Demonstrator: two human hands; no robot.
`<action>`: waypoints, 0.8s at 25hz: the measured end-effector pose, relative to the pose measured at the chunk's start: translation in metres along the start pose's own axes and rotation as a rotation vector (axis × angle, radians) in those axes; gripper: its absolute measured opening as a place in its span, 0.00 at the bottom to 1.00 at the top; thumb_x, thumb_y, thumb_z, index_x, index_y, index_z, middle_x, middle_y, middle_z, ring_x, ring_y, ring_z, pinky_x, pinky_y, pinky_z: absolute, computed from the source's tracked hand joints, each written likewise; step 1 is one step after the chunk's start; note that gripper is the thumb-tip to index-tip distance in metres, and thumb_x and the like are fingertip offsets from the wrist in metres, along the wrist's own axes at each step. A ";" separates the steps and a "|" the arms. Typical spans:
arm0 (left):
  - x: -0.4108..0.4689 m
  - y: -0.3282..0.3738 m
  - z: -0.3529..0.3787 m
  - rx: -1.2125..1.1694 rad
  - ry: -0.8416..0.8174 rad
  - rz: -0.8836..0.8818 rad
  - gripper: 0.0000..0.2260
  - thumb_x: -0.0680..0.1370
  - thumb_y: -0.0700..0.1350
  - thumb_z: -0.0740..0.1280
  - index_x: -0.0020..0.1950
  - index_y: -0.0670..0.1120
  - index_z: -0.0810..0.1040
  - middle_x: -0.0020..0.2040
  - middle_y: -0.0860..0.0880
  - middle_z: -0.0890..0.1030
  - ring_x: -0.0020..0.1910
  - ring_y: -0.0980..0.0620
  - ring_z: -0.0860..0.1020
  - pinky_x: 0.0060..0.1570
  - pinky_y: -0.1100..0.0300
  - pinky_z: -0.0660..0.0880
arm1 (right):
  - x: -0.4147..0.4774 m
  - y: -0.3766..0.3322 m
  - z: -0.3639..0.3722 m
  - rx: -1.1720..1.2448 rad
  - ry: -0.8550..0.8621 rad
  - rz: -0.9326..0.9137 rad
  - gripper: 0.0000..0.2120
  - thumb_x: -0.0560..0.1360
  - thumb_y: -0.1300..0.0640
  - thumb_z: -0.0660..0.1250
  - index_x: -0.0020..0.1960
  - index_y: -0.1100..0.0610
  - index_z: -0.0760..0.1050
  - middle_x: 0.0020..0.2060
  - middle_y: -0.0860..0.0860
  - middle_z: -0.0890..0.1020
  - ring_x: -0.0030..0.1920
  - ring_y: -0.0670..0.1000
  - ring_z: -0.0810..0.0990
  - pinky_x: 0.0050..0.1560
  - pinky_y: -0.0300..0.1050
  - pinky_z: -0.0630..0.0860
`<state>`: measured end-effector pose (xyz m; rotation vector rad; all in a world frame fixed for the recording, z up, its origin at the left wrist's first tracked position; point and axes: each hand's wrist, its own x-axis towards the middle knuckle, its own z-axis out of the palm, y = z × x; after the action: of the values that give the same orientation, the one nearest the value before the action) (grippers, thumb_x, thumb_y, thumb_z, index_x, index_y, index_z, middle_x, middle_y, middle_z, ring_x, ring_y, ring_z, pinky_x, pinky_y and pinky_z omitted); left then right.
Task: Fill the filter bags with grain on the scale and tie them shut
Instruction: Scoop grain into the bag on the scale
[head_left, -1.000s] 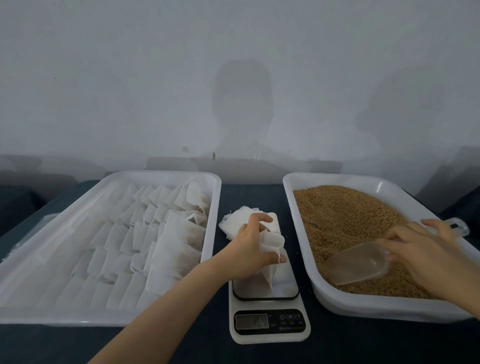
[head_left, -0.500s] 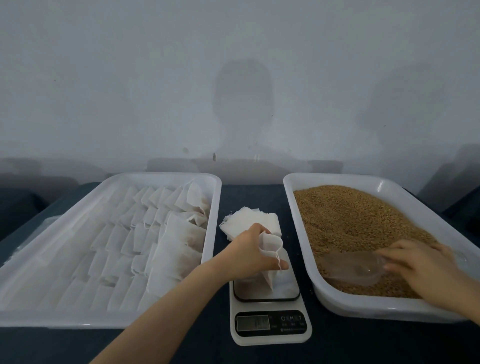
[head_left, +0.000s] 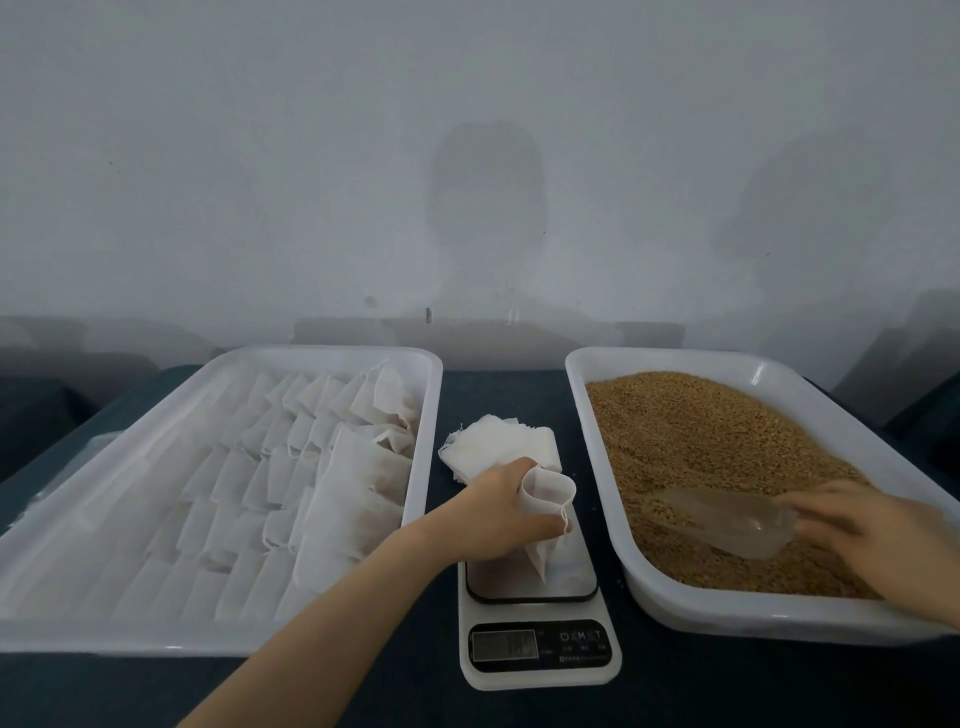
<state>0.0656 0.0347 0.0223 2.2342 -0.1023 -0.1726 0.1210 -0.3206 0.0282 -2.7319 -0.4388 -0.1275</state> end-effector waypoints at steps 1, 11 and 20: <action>0.000 0.000 0.000 0.000 0.003 0.003 0.21 0.74 0.53 0.71 0.64 0.49 0.70 0.57 0.50 0.76 0.55 0.50 0.76 0.58 0.51 0.76 | 0.000 -0.006 -0.004 0.005 -0.011 0.001 0.22 0.72 0.53 0.68 0.44 0.22 0.70 0.44 0.35 0.78 0.46 0.41 0.77 0.52 0.54 0.73; 0.004 -0.004 0.001 -0.011 0.042 0.016 0.22 0.74 0.55 0.71 0.64 0.53 0.69 0.58 0.51 0.75 0.53 0.52 0.76 0.53 0.57 0.77 | 0.017 -0.091 -0.050 0.110 -0.019 -0.178 0.13 0.73 0.53 0.67 0.53 0.37 0.75 0.48 0.37 0.79 0.49 0.42 0.78 0.53 0.43 0.74; 0.006 -0.005 0.002 0.027 -0.002 -0.025 0.26 0.72 0.55 0.70 0.68 0.52 0.67 0.62 0.49 0.72 0.56 0.49 0.75 0.58 0.50 0.77 | 0.037 -0.123 -0.046 -0.155 -0.003 -0.326 0.13 0.75 0.49 0.64 0.58 0.37 0.75 0.48 0.34 0.76 0.47 0.37 0.72 0.55 0.40 0.64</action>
<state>0.0713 0.0358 0.0168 2.2632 -0.0785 -0.1878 0.1155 -0.2184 0.1182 -2.7876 -0.9082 -0.2520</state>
